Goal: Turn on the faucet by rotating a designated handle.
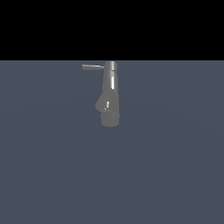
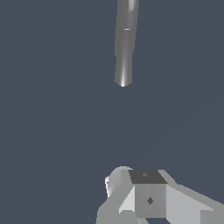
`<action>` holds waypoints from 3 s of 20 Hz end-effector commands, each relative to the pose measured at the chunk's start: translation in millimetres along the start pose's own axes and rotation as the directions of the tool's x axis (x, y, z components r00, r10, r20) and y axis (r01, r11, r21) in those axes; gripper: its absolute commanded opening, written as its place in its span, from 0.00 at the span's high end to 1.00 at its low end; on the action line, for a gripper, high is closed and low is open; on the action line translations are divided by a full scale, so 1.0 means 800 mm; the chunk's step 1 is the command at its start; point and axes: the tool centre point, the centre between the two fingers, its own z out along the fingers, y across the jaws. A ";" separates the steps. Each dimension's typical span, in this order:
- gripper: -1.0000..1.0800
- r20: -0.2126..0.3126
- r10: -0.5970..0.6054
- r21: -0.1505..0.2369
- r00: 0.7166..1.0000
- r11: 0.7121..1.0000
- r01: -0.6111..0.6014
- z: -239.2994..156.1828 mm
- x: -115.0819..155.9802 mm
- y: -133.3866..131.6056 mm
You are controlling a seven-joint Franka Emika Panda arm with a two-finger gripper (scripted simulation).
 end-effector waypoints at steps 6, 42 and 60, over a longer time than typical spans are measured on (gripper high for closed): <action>1.00 -0.003 0.005 0.014 1.000 1.000 -0.005 -0.001 0.005 0.000; 1.00 0.063 0.472 0.075 0.879 0.876 -0.476 -0.003 0.190 -0.013; 1.00 0.094 0.822 0.020 0.562 0.563 -0.826 0.074 0.362 -0.033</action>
